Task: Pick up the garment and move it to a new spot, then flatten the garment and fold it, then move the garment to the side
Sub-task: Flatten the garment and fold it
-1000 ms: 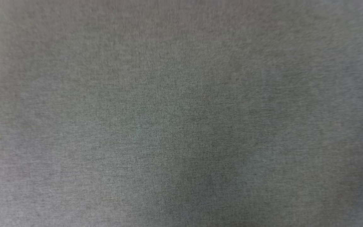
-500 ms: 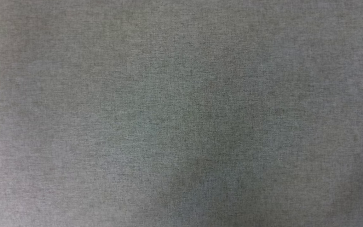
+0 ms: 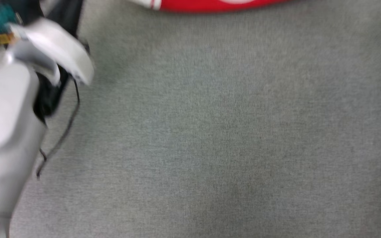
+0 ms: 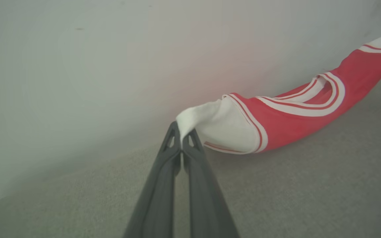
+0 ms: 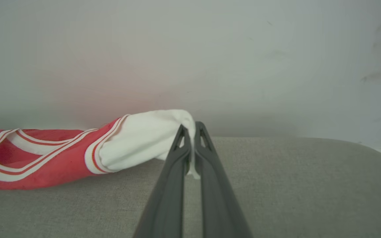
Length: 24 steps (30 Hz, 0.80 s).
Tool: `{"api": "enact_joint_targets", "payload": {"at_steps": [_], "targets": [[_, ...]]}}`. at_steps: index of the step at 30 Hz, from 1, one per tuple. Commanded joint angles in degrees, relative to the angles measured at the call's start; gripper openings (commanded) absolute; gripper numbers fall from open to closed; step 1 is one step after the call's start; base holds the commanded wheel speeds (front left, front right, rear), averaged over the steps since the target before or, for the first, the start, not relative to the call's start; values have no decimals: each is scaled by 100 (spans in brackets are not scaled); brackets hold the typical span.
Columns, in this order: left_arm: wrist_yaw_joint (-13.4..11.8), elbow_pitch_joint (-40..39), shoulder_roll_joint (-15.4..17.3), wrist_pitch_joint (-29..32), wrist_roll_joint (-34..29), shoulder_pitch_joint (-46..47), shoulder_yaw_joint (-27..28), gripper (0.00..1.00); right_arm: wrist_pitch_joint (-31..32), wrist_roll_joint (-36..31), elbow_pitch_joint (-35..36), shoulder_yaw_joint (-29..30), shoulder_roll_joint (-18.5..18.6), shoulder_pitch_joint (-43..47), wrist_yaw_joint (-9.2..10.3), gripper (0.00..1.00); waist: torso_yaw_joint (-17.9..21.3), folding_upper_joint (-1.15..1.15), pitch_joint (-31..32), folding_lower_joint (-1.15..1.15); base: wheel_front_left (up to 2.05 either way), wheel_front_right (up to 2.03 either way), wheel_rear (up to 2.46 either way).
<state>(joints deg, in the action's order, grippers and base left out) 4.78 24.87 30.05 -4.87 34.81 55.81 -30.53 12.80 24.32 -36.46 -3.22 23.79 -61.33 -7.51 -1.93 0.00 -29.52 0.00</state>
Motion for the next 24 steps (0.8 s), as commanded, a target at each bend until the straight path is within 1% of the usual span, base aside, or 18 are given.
{"api": "enact_joint_targets", "payload": {"at_steps": [1,6,8,12,15,17,20,24], "targets": [[-58,-99,53,-8,36,-194,9,0,34,96,106,-6,39,279,4,0,-72,0,377,0,0,0,0],[-314,-785,275,71,307,-1591,-49,0,376,516,978,8,320,1942,4,0,-83,0,970,0,0,0,0],[-424,-1026,389,118,401,-2097,-68,0,469,684,1307,161,348,2567,5,0,-93,0,1191,0,0,0,0],[-607,-1485,589,280,542,-3008,-194,0,670,862,1882,449,264,3732,5,0,-93,0,1518,0,0,0,0],[-760,-1784,730,444,716,-3631,-251,0,783,858,2123,768,158,4439,5,0,-81,0,1724,0,0,0,0],[-852,-1958,801,532,841,-4006,-271,0,836,844,2248,921,32,4833,5,0,-68,0,1855,0,0,0,0],[-1008,-2162,949,598,932,-4471,-303,0,927,722,2444,1032,-57,5362,5,0,-51,0,2027,0,0,0,0],[-1216,-2260,1225,561,949,-4999,-259,0,1062,598,2693,1124,-202,5935,5,0,-6,0,2217,0,0,0,0]]}}
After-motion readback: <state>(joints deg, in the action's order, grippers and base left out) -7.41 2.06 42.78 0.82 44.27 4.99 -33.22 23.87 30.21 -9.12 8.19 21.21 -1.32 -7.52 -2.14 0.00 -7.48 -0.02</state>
